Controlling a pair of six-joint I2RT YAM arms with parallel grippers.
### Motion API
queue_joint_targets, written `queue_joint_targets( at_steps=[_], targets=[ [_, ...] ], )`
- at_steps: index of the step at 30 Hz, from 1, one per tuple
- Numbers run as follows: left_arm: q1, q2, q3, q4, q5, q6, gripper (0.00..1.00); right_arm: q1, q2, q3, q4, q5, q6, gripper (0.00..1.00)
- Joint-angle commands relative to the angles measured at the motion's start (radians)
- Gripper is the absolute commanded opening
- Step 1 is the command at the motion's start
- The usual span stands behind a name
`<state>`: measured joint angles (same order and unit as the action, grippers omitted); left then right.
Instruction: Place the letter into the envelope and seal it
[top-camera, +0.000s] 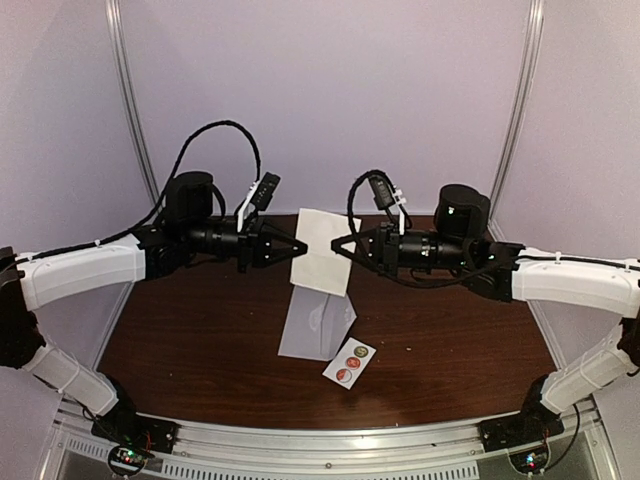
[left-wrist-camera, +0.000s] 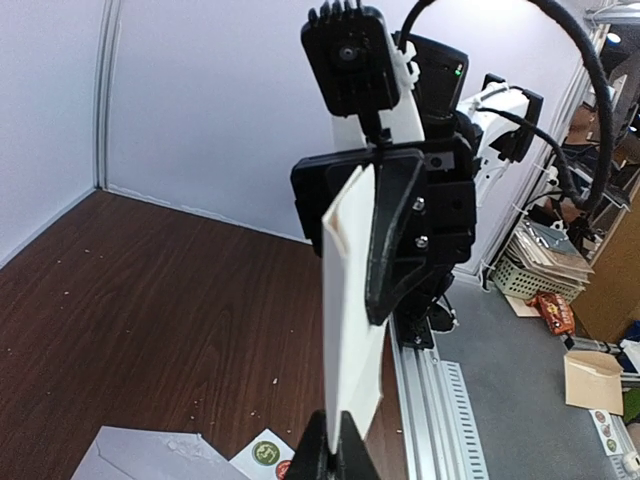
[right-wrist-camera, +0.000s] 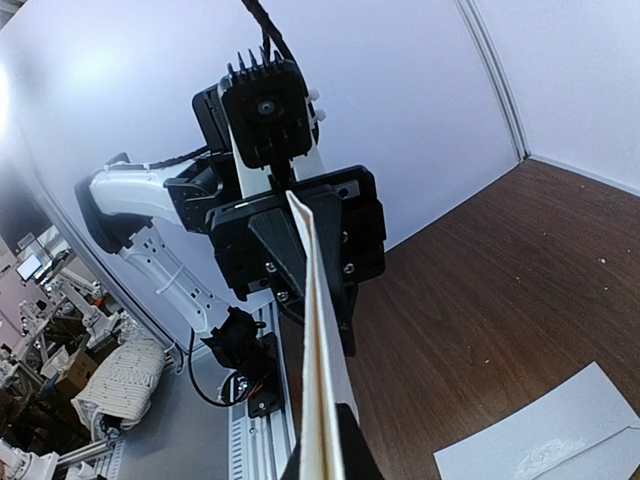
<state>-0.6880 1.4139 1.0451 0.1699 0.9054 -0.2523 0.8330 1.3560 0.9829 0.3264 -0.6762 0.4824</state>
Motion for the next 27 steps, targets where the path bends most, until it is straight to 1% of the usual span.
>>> queue_joint_targets(
  at_steps=[1,3,4,7,9,12,21,24,26,27],
  targets=[
    [0.004,0.006,0.013,0.038,0.022,0.000,0.00,-0.005,0.006,0.030,-0.014,0.001,-0.004,0.08],
    [0.004,0.004,0.013,0.038,0.023,-0.001,0.00,-0.005,0.003,0.024,-0.004,0.004,-0.001,0.29],
    [0.004,0.002,0.013,0.041,0.022,-0.003,0.00,-0.005,0.002,0.020,0.003,0.007,0.000,0.36],
    [0.004,-0.007,0.008,0.053,0.021,-0.012,0.00,-0.005,0.002,-0.001,0.034,0.013,0.011,0.49],
    [0.004,-0.011,0.002,0.066,0.023,-0.020,0.00,-0.005,0.007,-0.023,0.064,0.008,0.028,0.53],
    [0.004,-0.013,-0.002,0.081,0.030,-0.030,0.00,-0.003,0.020,-0.045,0.114,-0.004,0.057,0.53],
    [0.005,-0.015,-0.005,0.086,0.035,-0.037,0.00,0.010,0.049,-0.044,0.168,-0.022,0.078,0.45],
    [0.004,-0.015,-0.005,0.086,0.032,-0.037,0.00,0.011,0.048,-0.043,0.178,-0.022,0.082,0.39],
    [0.004,-0.015,-0.006,0.086,0.032,-0.036,0.00,0.012,0.048,-0.043,0.183,-0.022,0.083,0.32],
    [0.004,-0.013,-0.006,0.086,0.030,-0.036,0.00,0.011,0.048,-0.043,0.184,-0.020,0.084,0.26]
  ],
)
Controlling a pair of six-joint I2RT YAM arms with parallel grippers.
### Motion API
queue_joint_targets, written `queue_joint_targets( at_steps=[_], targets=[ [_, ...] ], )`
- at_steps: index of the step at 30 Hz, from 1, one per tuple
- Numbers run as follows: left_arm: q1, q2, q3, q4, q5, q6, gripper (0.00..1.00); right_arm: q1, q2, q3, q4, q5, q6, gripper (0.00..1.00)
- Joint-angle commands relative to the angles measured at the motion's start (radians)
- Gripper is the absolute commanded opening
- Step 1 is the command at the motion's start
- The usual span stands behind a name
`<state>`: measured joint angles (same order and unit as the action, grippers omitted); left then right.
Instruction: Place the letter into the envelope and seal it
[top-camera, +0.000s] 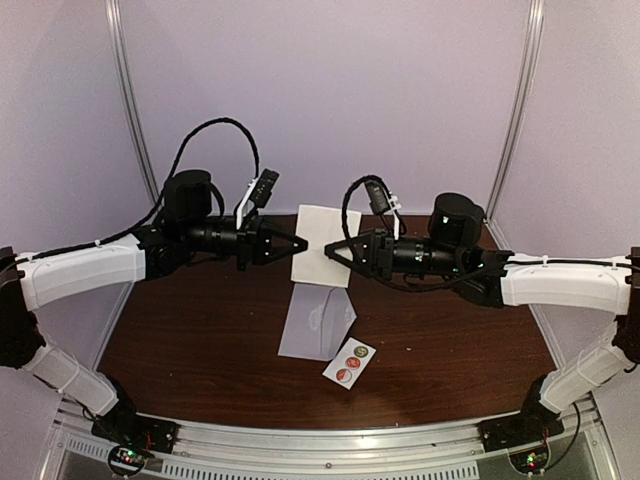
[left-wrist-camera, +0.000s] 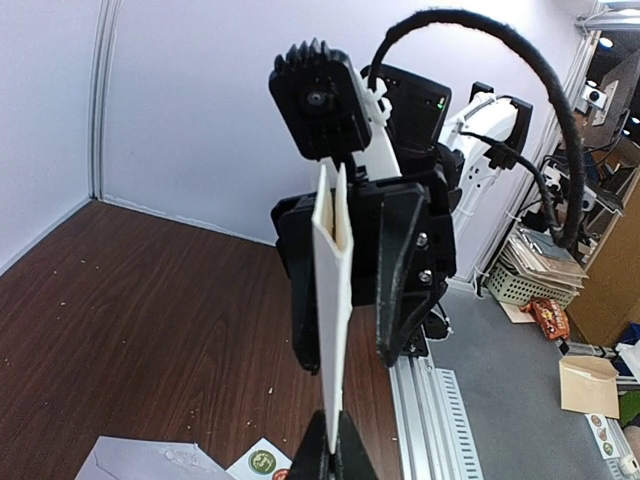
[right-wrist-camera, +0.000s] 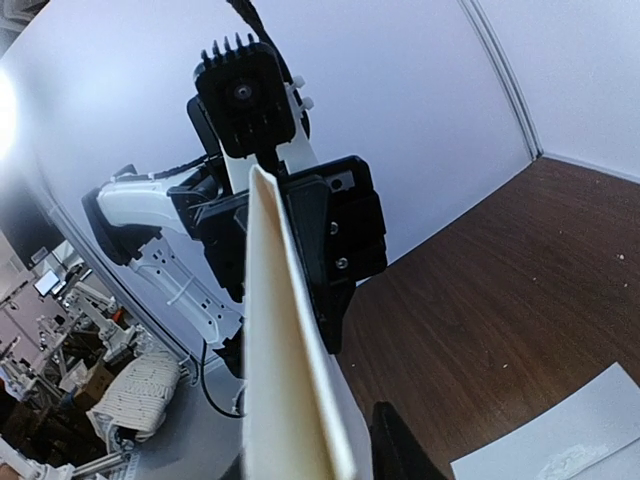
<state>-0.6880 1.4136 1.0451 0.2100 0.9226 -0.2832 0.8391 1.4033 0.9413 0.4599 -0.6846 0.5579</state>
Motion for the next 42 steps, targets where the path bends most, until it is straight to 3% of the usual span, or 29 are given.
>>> queue_joint_targets(
  at_steps=[1,4,8,14,17,22,25,29,36,42],
  targets=[
    [0.004,-0.013,-0.007,0.046,0.011,-0.005,0.00,0.006,0.001,-0.002,0.050,-0.010,0.010,0.20],
    [0.004,-0.012,-0.008,0.044,0.002,-0.004,0.00,0.008,0.003,0.002,0.043,0.002,0.016,0.03],
    [0.004,-0.021,-0.008,0.024,-0.048,0.006,0.00,0.005,-0.003,0.020,-0.037,0.067,0.010,0.00],
    [0.004,-0.037,-0.012,-0.040,-0.237,0.017,0.49,-0.031,-0.051,0.042,-0.250,0.217,0.014,0.00],
    [0.006,-0.030,0.002,-0.114,-0.383,0.024,0.59,-0.063,-0.069,0.058,-0.384,0.296,0.076,0.00],
    [0.019,-0.040,-0.026,-0.203,-0.576,-0.043,0.60,-0.070,-0.046,0.111,-0.613,0.395,0.172,0.00],
    [0.019,-0.065,-0.077,-0.237,-0.660,-0.150,0.60,-0.072,-0.012,0.108,-0.645,0.399,0.237,0.00],
    [0.020,-0.095,-0.212,-0.146,-0.714,-0.308,0.60,-0.074,0.057,0.111,-0.642,0.389,0.298,0.00],
    [0.019,-0.042,-0.371,0.016,-0.690,-0.508,0.59,-0.074,0.184,0.124,-0.621,0.355,0.347,0.00],
    [0.019,0.031,-0.412,0.089,-0.651,-0.548,0.55,-0.075,0.265,0.151,-0.631,0.355,0.345,0.00]
  ],
)
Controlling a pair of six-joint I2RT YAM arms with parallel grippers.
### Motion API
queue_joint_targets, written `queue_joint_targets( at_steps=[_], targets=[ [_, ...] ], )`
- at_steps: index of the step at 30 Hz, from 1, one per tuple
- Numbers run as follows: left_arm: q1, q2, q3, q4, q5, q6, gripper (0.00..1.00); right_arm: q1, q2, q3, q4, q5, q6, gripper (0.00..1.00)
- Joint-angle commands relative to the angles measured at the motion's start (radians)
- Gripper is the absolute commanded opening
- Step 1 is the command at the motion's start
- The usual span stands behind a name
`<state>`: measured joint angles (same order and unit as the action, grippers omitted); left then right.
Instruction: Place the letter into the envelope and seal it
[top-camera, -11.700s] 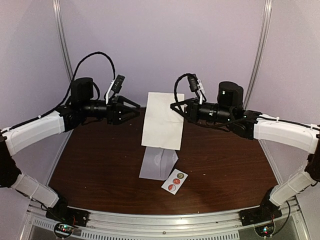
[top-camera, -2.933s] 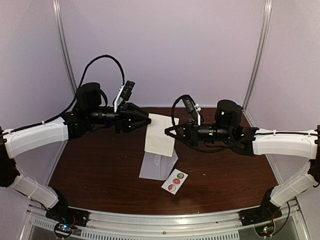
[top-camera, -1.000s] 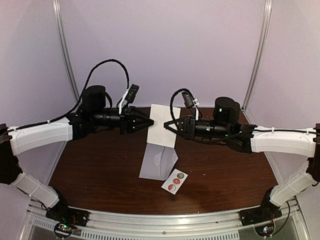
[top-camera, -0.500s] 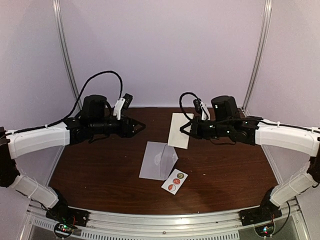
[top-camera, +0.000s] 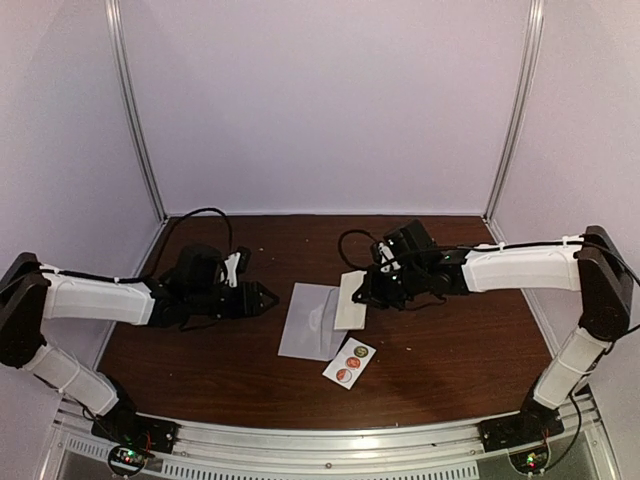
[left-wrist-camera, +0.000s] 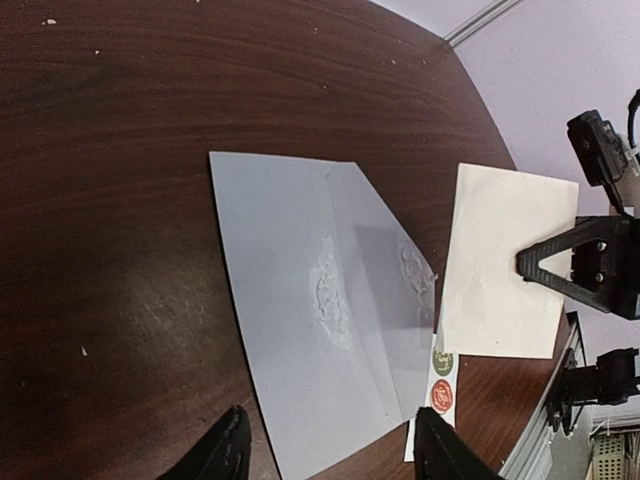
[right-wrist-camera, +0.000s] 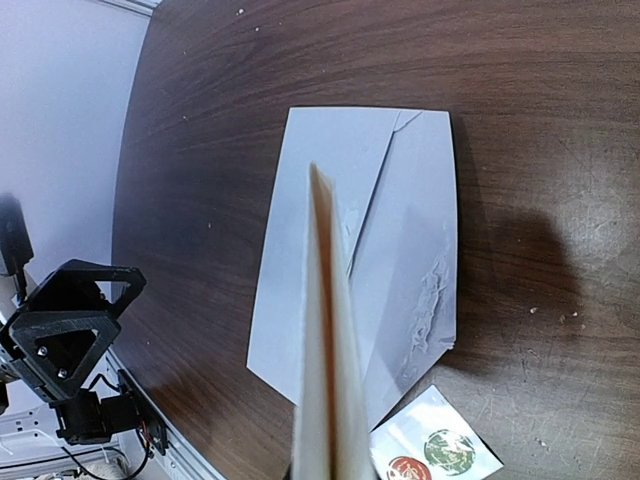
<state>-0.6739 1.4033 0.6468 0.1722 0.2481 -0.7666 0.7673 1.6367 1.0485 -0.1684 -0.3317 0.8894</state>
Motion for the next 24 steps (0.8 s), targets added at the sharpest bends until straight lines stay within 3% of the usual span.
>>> queue_joint_targets(
  at_steps=[1,9,24],
  targets=[
    [0.005,0.056,-0.013,0.129,0.027,-0.064,0.54,-0.004,0.047,0.049,-0.002,-0.006,0.014,0.00],
    [0.001,0.155,-0.005,0.187,0.069,-0.078,0.47,-0.006,0.147,0.096,-0.009,-0.030,0.019,0.00],
    [-0.032,0.303,0.016,0.204,0.090,-0.065,0.45,-0.012,0.232,0.114,-0.064,-0.013,0.019,0.00]
  ],
)
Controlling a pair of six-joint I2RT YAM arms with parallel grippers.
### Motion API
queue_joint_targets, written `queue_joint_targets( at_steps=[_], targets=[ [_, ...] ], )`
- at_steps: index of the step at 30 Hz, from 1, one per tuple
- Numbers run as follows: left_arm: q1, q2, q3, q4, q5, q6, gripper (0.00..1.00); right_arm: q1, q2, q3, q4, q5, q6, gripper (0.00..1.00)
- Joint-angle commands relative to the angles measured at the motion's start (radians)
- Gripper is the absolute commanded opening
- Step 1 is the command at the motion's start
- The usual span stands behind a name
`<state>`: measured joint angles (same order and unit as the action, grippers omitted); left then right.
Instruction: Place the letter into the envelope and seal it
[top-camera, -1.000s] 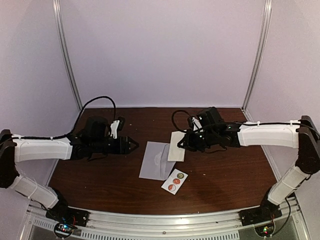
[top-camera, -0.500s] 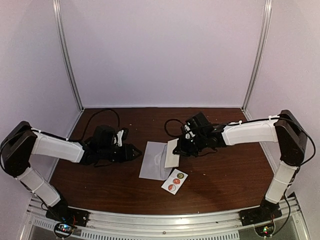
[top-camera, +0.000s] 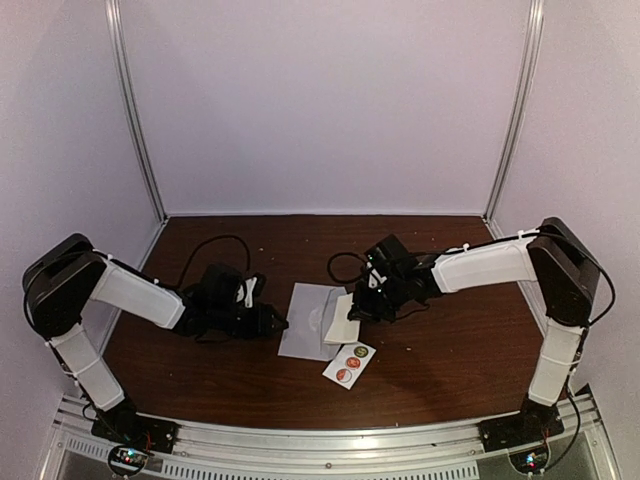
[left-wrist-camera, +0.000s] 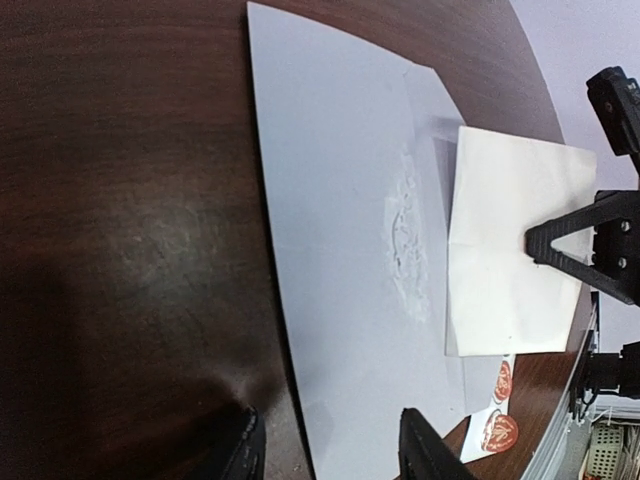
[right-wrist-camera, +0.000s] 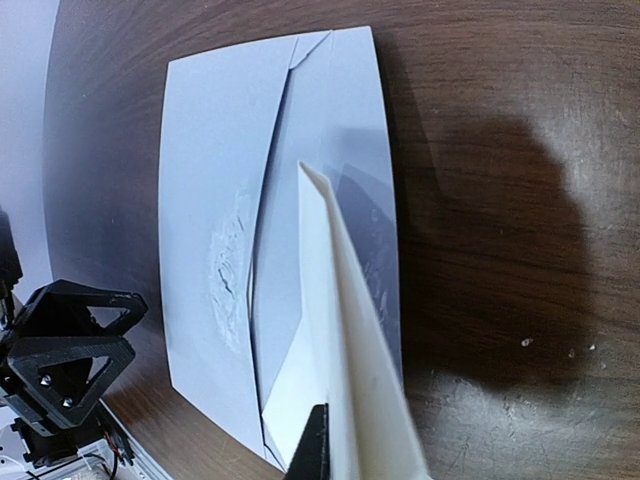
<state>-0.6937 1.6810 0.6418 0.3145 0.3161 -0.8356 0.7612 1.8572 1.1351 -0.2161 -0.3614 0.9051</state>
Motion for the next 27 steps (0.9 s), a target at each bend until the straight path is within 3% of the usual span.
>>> queue_joint_targets(
  at_steps=[1,27],
  targets=[
    [-0.015,0.031,0.024,0.061,0.025,0.005,0.45,-0.006,0.011,0.028,-0.016,0.016,0.004,0.00],
    [-0.085,0.100,0.050,0.090,0.021,-0.037,0.42,-0.004,0.071,0.020,0.014,-0.019,-0.002,0.00]
  ],
)
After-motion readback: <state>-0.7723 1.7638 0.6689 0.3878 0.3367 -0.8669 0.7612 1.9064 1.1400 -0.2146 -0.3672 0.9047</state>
